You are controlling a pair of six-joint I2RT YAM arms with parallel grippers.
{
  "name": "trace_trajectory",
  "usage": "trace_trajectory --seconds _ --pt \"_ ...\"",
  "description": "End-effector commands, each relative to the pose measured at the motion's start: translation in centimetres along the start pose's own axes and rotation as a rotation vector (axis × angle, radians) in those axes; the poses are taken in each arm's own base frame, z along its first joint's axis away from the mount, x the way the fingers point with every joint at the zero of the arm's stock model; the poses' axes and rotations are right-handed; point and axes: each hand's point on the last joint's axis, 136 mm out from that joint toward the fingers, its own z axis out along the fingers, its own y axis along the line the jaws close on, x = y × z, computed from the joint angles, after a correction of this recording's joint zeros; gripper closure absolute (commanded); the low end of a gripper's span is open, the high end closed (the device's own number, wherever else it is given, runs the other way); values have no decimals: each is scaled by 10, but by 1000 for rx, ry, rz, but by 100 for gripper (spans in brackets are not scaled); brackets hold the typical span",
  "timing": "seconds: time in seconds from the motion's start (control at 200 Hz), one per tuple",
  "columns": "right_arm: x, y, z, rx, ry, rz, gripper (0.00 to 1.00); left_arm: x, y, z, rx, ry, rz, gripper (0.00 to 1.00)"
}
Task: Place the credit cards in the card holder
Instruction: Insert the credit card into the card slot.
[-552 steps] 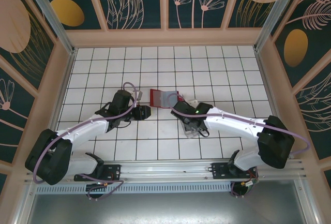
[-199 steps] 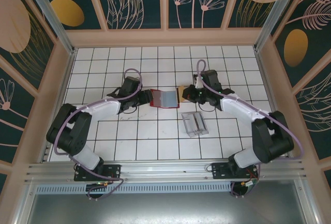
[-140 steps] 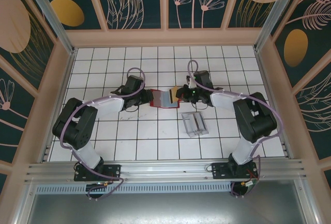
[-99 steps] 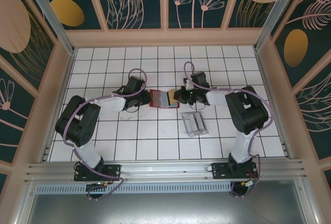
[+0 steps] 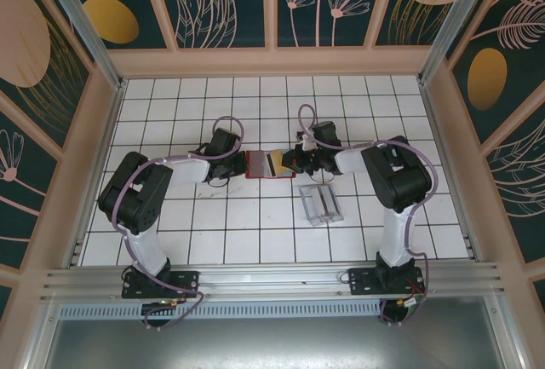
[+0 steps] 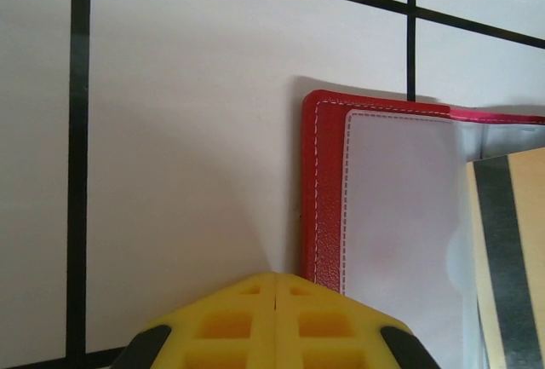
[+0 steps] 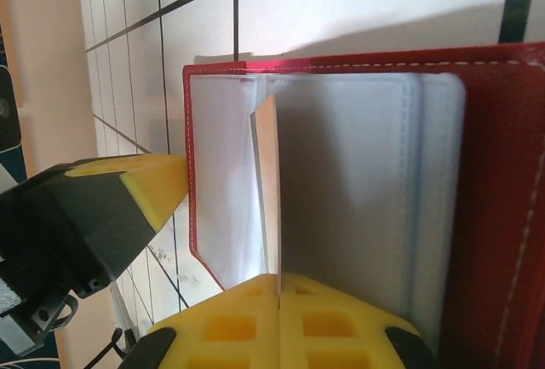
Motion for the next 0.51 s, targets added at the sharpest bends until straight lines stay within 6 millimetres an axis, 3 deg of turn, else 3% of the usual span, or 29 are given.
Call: trace_trajectory --seconds 0.0,0.305,0.345,0.5 --pt "1 0 6 -32 16 -1 100 -4 4 6 -12 -1 10 93" --pt "0 -4 9 -37 4 33 100 -2 8 9 -17 7 4 97" --pt "0 -5 10 -37 4 44 93 -1 8 9 -16 8 1 97" --pt "1 -1 12 -48 -17 57 89 1 9 10 -9 11 -7 97"
